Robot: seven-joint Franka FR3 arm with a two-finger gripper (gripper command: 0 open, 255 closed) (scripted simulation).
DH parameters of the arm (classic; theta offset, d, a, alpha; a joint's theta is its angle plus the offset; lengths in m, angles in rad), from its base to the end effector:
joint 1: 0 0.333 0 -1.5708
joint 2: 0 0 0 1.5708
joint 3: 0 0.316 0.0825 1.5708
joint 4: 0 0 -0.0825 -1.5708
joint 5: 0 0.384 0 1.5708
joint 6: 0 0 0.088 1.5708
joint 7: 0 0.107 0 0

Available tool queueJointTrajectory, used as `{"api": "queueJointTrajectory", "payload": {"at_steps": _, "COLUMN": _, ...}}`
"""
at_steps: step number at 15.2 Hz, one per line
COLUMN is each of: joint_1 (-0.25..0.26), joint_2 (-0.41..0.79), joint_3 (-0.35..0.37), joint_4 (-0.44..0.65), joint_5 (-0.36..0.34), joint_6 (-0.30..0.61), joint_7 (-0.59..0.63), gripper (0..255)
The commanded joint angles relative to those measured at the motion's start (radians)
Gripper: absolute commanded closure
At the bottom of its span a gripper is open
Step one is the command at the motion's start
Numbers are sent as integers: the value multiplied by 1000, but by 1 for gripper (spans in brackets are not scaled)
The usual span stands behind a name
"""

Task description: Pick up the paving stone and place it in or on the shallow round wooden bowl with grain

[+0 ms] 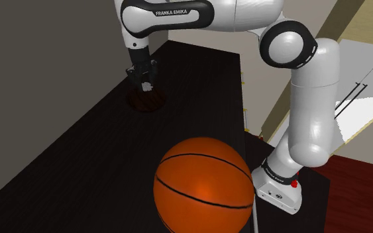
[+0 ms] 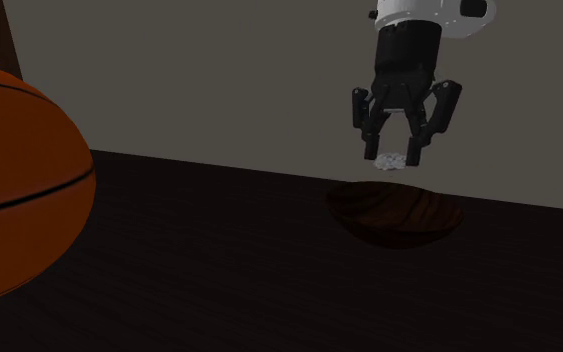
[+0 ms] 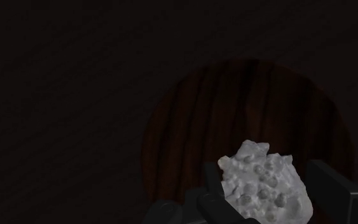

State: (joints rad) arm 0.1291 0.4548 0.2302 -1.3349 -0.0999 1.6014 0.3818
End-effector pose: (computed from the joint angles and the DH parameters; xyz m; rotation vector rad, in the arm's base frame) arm 0.6410 0.1994 0.4620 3.0695 -0.0373 -0.2551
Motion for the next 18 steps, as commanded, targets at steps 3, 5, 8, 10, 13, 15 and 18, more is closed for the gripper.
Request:
{"api": "queueJointTrajectory", "payload": {"at_steps": 3, "joint_1": -3, "joint_2": 6, "joint_3": -2, "joint_4": -42, "joint_5": -2, "joint_6": 48, "joint_7": 0, "gripper": 255}}
{"api": "queueJointTrajectory", "payload": {"at_steps": 5, "joint_1": -4, "joint_2": 8, "joint_3": -2, "joint_4": -66, "joint_5": -2, "joint_6": 74, "joint_7": 1, "gripper": 255}}
{"api": "queueJointTrajectory", "payload": {"at_steps": 8, "joint_1": -5, "joint_2": 14, "joint_3": -3, "joint_4": -98, "joint_5": -4, "joint_6": 111, "joint_7": 2, "gripper": 255}}
{"api": "queueJointTrajectory", "payload": {"at_steps": 10, "joint_1": -6, "joint_2": 17, "joint_3": -4, "joint_4": -114, "joint_5": -5, "joint_6": 131, "joint_7": 3, "gripper": 255}}
{"api": "queueJointTrajectory", "payload": {"at_steps": 13, "joint_1": -6, "joint_2": 18, "joint_3": -4, "joint_4": -113, "joint_5": -5, "joint_6": 131, "joint_7": 3, "gripper": 255}}
{"api": "queueJointTrajectory", "payload": {"at_steps": 15, "joint_1": -6, "joint_2": 18, "joint_3": -4, "joint_4": -113, "joint_5": -5, "joint_6": 131, "joint_7": 3, "gripper": 255}}
{"api": "queueJointTrajectory", "payload": {"at_steps": 18, "joint_1": -6, "joint_2": 18, "joint_3": -4, "joint_4": -113, "joint_5": -5, "joint_6": 131, "joint_7": 3, "gripper": 0}}
